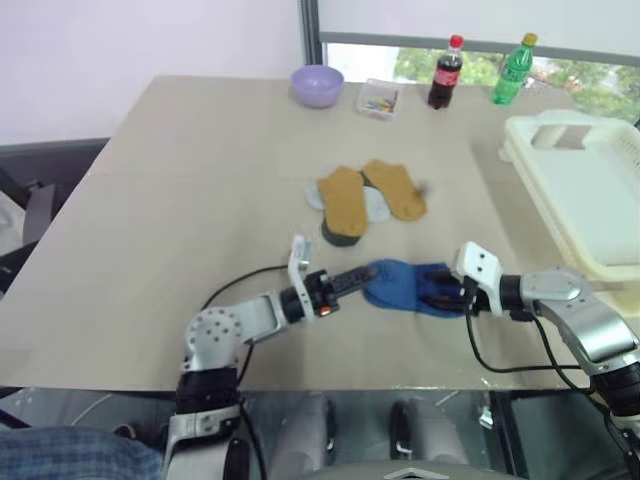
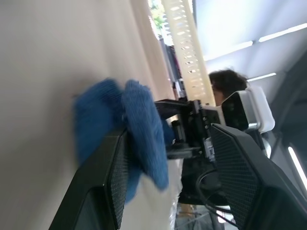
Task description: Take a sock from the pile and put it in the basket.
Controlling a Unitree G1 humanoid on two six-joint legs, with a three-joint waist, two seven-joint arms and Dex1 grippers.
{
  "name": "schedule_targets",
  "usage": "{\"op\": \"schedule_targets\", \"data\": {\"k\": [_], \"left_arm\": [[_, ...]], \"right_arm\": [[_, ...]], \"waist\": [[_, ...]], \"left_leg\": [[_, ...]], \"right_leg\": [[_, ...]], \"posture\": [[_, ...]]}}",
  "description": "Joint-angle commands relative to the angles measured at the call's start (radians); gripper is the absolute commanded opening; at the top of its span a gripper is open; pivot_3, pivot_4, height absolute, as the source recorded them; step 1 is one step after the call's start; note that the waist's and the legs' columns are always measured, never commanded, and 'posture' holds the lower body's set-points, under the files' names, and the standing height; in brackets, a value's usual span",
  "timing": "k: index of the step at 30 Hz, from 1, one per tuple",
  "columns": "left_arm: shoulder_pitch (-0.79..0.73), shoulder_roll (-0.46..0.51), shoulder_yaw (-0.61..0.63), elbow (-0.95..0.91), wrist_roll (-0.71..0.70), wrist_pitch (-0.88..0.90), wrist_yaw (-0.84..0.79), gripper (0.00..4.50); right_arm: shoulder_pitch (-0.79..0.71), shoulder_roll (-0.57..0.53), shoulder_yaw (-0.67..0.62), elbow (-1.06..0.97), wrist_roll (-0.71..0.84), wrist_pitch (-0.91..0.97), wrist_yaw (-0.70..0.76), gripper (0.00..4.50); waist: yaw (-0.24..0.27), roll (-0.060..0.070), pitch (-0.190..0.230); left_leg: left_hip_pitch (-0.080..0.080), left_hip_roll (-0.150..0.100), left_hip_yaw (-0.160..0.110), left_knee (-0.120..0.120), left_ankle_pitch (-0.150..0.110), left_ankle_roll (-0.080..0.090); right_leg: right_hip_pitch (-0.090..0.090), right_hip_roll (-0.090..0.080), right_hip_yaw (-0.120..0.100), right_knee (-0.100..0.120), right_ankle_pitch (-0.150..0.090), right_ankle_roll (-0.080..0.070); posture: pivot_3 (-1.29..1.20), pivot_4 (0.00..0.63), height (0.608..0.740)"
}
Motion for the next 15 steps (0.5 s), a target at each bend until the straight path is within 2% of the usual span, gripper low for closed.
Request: {"op": "schedule_targets", "data": {"k": [1, 4, 7, 15], "left_arm": [[0.002, 0.044, 0.008, -0.025, 0.009, -0.004, -0.013, 2.76], [-0.013, 0.078, 0.005, -0.014, 0.029, -0.012, -0.015, 2.76], [-0.036, 0.118, -0.056, -0.017, 0.107, -0.017, -0.003, 2.76], [-0.111, 0.093, -0.227, -0.014, 0.292, -0.153, -0.039, 2.76]], "right_arm": [[0.012, -0.001, 0.024, 0.030, -0.043, 0.011, -0.001, 2.26], [0.016, 0.002, 0.023, 0.024, -0.045, 0.019, -0.005, 2.26], [0.025, 0.004, 0.023, 0.018, -0.048, 0.023, -0.009, 2.26], [0.048, 0.019, 0.021, -0.006, -0.051, 0.044, -0.032, 2.26]], "waist": [[0.000, 0.000, 0.000], [0.000, 0.000, 0.000], [0.000, 0.000, 0.000], [0.001, 0.001, -0.001]], "left_leg": [[0.000, 0.000, 0.000, 0.000, 0.000, 0.000], [0.002, 0.000, 0.000, 0.000, 0.000, 0.000], [0.002, 0.000, 0.000, 0.000, 0.000, 0.000], [0.007, 0.000, 0.001, -0.001, 0.000, -0.001]], "right_leg": [[0.000, 0.000, 0.000, 0.000, -0.001, -0.001], [0.001, 0.000, 0.000, 0.000, -0.001, -0.002], [0.001, 0.000, 0.000, 0.001, -0.001, -0.002], [0.005, -0.001, 0.001, 0.001, -0.001, -0.002]], "posture": [[0.00, 0.150, 0.733], [0.00, 0.150, 0.733], [0.00, 0.150, 0.733], [0.00, 0.150, 0.733]]}}
